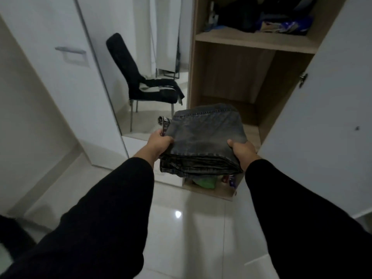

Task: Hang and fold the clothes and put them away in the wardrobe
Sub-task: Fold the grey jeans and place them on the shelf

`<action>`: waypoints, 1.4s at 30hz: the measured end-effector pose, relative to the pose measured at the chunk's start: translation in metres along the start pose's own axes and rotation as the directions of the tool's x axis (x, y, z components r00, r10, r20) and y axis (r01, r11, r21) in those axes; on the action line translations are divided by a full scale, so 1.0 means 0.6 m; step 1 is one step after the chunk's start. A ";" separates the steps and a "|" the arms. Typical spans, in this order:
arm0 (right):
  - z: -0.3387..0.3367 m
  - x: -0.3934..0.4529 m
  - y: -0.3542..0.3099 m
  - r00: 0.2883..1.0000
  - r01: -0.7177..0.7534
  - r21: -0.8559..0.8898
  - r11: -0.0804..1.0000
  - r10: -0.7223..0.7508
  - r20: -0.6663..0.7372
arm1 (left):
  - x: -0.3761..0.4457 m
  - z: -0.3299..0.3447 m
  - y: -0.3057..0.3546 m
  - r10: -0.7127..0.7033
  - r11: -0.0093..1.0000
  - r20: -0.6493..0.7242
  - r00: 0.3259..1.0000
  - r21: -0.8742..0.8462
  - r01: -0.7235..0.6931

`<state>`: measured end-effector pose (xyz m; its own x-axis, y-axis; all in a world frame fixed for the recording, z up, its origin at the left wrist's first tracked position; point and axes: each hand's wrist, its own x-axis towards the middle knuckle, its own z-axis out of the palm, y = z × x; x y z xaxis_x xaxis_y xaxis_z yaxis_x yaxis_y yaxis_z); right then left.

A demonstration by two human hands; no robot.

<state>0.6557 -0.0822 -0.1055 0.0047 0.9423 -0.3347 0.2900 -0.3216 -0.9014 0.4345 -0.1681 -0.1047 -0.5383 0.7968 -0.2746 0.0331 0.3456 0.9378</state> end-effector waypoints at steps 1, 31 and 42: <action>-0.004 0.021 0.004 1.000 0.003 0.017 1.000 -0.002 -0.020 | 0.023 0.015 0.002 0.015 1.000 0.029 0.999 0.018 -0.015; 0.061 0.930 0.098 0.945 0.302 -0.079 0.950 -0.287 0.159 | 0.856 0.522 -0.068 0.403 0.747 0.144 0.904 0.520 -0.415; 0.102 1.104 0.095 0.961 0.272 -0.586 0.764 -0.247 0.125 | 1.002 0.604 -0.058 0.383 0.715 0.089 0.919 0.601 -0.356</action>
<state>0.6170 0.5182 -0.3956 -0.1863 0.9734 -0.1334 0.7832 0.0651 -0.6183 0.4153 0.4785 -0.3792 -0.4073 0.9090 0.0881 0.7220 0.2614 0.6406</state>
